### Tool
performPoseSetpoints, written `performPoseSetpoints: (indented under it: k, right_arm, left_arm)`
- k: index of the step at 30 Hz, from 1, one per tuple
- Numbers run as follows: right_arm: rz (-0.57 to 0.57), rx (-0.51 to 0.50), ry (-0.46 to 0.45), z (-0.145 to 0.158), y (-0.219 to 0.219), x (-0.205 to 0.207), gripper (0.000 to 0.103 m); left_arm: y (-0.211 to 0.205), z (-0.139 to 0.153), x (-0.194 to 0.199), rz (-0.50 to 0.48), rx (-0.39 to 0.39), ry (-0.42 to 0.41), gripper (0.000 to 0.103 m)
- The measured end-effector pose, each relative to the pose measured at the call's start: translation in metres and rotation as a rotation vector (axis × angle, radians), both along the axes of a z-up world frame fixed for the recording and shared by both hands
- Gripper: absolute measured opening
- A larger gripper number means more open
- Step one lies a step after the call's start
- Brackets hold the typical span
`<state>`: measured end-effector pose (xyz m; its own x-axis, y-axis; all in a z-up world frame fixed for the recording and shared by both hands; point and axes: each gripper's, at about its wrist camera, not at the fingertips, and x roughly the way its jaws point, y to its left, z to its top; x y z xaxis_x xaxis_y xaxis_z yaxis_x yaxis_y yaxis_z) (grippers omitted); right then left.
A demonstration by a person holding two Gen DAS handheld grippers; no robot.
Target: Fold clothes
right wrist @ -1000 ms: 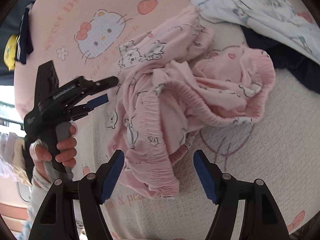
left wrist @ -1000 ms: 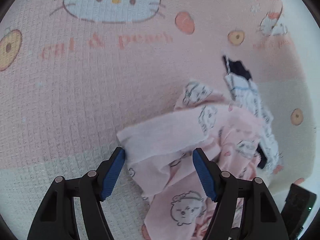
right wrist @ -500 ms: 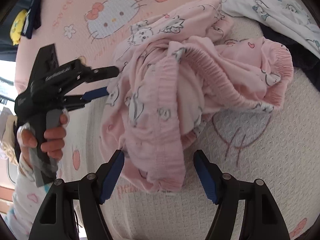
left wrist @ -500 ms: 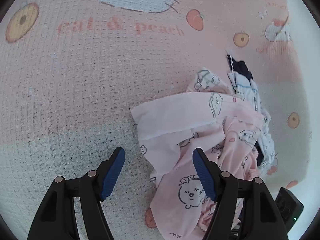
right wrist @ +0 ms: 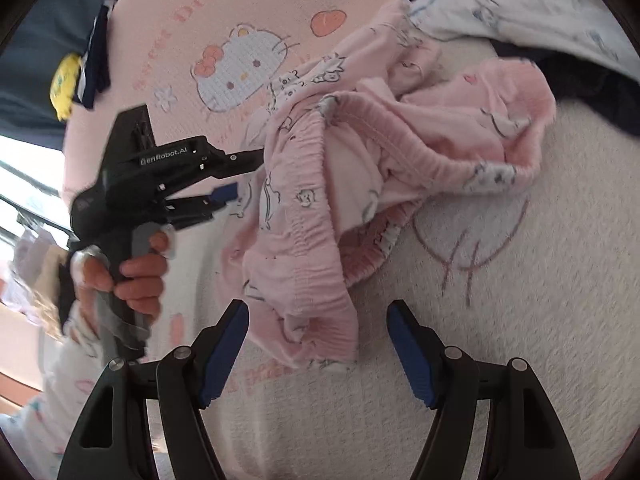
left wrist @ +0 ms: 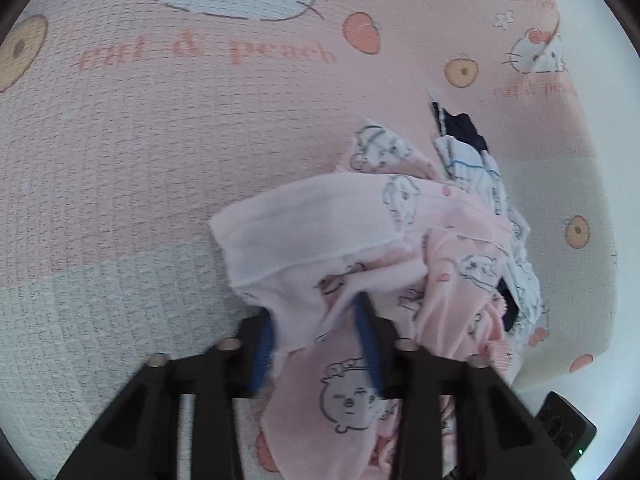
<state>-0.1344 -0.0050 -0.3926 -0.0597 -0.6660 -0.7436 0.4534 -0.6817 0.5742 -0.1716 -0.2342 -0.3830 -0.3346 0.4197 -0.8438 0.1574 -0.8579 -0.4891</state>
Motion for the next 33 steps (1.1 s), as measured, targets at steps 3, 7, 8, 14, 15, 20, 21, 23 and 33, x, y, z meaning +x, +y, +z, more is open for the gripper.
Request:
performPoseSetpoints:
  k: [3,7,8,14,15,20,21,23,33]
  right_arm:
    - [0.043,0.087,0.078,0.007,-0.007,0.007,0.058]
    - [0.057,0.195,0.165,0.007,-0.019,0.014,0.031]
    - [0.053,0.194,0.174,0.007,-0.019,0.014,0.026]
    - [0.063,0.248,0.222,0.008,-0.025,0.017,0.021]
    - [0.066,0.259,0.235,0.009,-0.026,0.018,0.021]
    - [0.087,0.328,0.285,0.012,-0.031,0.023,0.021]
    - [0.089,0.337,0.291,0.013,-0.03,0.023,0.021]
    - [0.081,0.335,0.289,0.015,-0.027,0.022,0.021]
    - [0.056,0.393,0.31,0.026,-0.002,0.018,0.021]
  left_arm:
    - [0.005,0.001,0.001,-0.028,-0.047,0.025,0.018]
    - [0.014,0.002,0.003,-0.058,-0.11,0.049,0.01]
    - [0.016,0.003,0.003,-0.064,-0.125,0.052,0.008]
    - [0.021,0.008,0.009,-0.082,-0.17,0.073,0.005]
    - [0.022,0.009,0.01,-0.085,-0.182,0.076,0.005]
    - [0.016,0.013,0.018,-0.069,-0.188,0.069,0.005]
    - [0.016,0.015,0.021,-0.068,-0.195,0.073,0.005]
    - [0.015,0.017,0.028,-0.07,-0.203,0.075,0.005]
    - [0.009,0.017,0.072,-0.04,-0.192,0.058,0.004]
